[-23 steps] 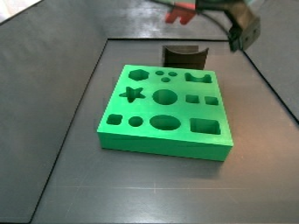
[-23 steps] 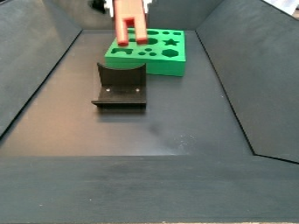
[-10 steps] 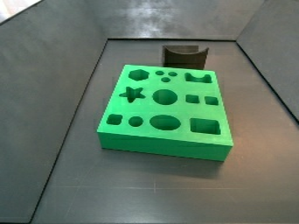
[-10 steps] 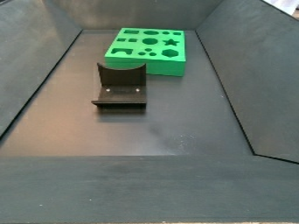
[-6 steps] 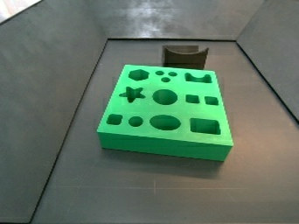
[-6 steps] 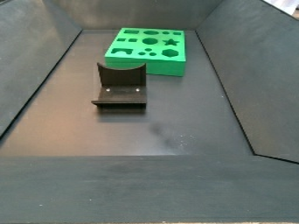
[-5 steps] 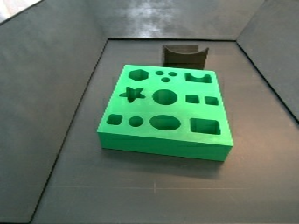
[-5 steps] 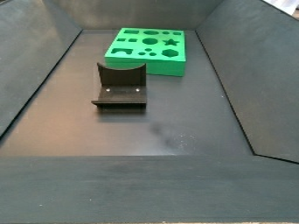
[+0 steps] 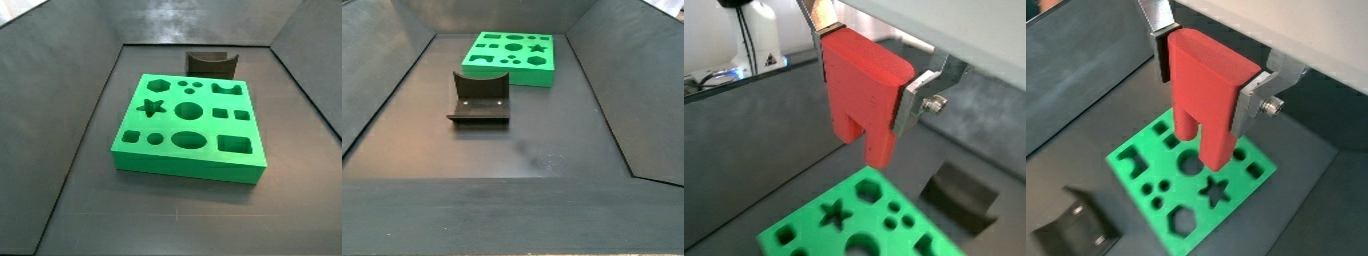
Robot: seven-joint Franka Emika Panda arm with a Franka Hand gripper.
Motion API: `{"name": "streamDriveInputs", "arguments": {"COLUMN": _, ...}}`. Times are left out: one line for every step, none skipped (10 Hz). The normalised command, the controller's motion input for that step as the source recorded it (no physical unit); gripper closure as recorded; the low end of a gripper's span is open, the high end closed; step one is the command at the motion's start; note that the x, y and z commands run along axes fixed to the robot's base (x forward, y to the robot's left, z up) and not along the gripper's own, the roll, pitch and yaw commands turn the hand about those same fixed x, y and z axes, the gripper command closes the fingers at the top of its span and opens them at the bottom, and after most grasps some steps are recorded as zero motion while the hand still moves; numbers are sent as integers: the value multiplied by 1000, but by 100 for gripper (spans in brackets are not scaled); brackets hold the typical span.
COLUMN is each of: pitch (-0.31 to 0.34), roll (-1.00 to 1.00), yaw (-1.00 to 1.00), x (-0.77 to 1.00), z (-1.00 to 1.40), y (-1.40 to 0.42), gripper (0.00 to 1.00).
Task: Pick up the square-circle object. Move up. Place the square-circle object on the fixture. Regrasp the square-circle object. Move to above the board. Insert the square-circle object.
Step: Move to above the board, then insert the square-circle object.
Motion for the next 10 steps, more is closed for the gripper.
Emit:
{"name": "streamDriveInputs", "arguments": {"pitch": -57, "roll": -689, "yaw": -34, "x": -46, "z": -5, "y": 25, "gripper": 100}}
{"name": "streamDriveInputs", "arguments": {"pitch": -47, "roll": -464, "yaw": -27, "x": -42, "z": 2, "y": 16, "gripper": 100}}
{"name": "streamDriveInputs", "arguments": {"pitch": -26, "roll": -257, "yaw": -14, "x": -28, "z": -5, "y": 5, "gripper": 100}}
{"name": "streamDriveInputs", "arguments": {"pitch": 0, "roll": 0, "yaw": 0, "x": 0, "z": -69, "y": -20, "gripper": 100}}
{"name": "streamDriveInputs", "arguments": {"pitch": -81, "roll": -287, "yaw": 77, "x": -109, "z": -306, "y": 129, "gripper": 100}}
{"name": "streamDriveInputs", "arguments": {"pitch": 179, "roll": -287, "yaw": -6, "x": 100, "z": -411, "y": 40, "gripper": 100}}
{"name": "streamDriveInputs", "arguments": {"pitch": 144, "roll": -217, "yaw": -149, "x": 129, "z": -403, "y": -66, "gripper": 100}}
{"name": "streamDriveInputs", "arguments": {"pitch": 56, "roll": -17, "yaw": -177, "x": 80, "z": -586, "y": -294, "gripper": 100}}
{"name": "streamDriveInputs", "arguments": {"pitch": 0, "roll": 117, "yaw": -169, "x": 54, "z": -840, "y": -403, "gripper": 100}}
{"name": "streamDriveInputs", "arguments": {"pitch": 0, "roll": 249, "yaw": -186, "x": 160, "z": -917, "y": -543, "gripper": 100}}
